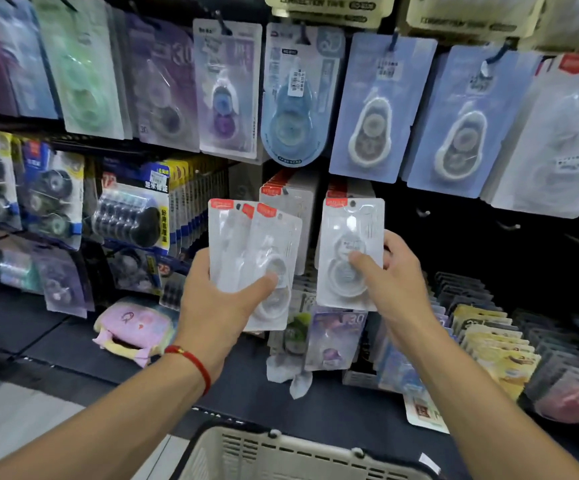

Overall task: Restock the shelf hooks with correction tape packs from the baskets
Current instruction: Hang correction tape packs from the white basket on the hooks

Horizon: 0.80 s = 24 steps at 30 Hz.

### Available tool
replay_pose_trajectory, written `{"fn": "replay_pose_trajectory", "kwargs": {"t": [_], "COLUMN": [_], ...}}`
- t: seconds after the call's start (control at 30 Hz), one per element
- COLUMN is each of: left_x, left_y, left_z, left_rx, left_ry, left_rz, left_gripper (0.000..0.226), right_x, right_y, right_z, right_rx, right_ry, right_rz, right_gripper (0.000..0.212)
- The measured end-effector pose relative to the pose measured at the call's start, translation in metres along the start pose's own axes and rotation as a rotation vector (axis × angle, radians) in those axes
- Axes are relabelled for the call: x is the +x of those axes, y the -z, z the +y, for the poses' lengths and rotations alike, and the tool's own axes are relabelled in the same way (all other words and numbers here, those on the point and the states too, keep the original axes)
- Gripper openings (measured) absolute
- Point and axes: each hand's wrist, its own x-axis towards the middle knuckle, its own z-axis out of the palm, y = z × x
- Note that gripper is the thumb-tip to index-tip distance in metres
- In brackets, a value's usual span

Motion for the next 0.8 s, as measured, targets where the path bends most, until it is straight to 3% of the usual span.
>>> {"fn": "replay_pose_trajectory", "kwargs": {"t": [0.23,0.4,0.47,0.53,0.6,0.7,0.8], "left_x": [0.001,0.001,-0.001,-0.004,-0.006,-0.009,-0.012], "left_y": [0.006,0.004,0.001,-0.002,-0.005,-0.012,-0.018], "left_z": [0.000,0.002,0.003,0.003,0.004,0.006,0.009], "left_rx": [-0.022,-0.075,-0.080,-0.089,-0.123,-0.201,-0.281], "left_ry": [-0.040,-0.025,-0.020,-0.010,0.007,0.052,0.117], "left_rz": [0.039,0.057,0.041,0.024,0.007,-0.021,-0.059], "left_gripper": [0.057,0.056,0.055,0.054,0.057,0.064,0.070], "right_x": [0.000,0.000,0.001,0.000,-0.005,-0.016,-0.029], "right_y": [-0.015,-0.011,-0.009,-0.008,-0.009,-0.015,-0.025], "right_z": [0.005,0.007,0.008,0.009,0.005,0.001,0.002], "right_rx": [-0.042,-0.117,-0.229,-0.392,-0.421,-0.304,-0.229], "right_ry": [0.076,0.107,0.072,0.023,0.093,0.106,0.041], "right_rz": [0.162,0.163,0.122,0.107,0.111,-0.179,-0.418], "right_gripper": [0.029,0.027,0.041,0.068,0.057,0.030,0.050]}}
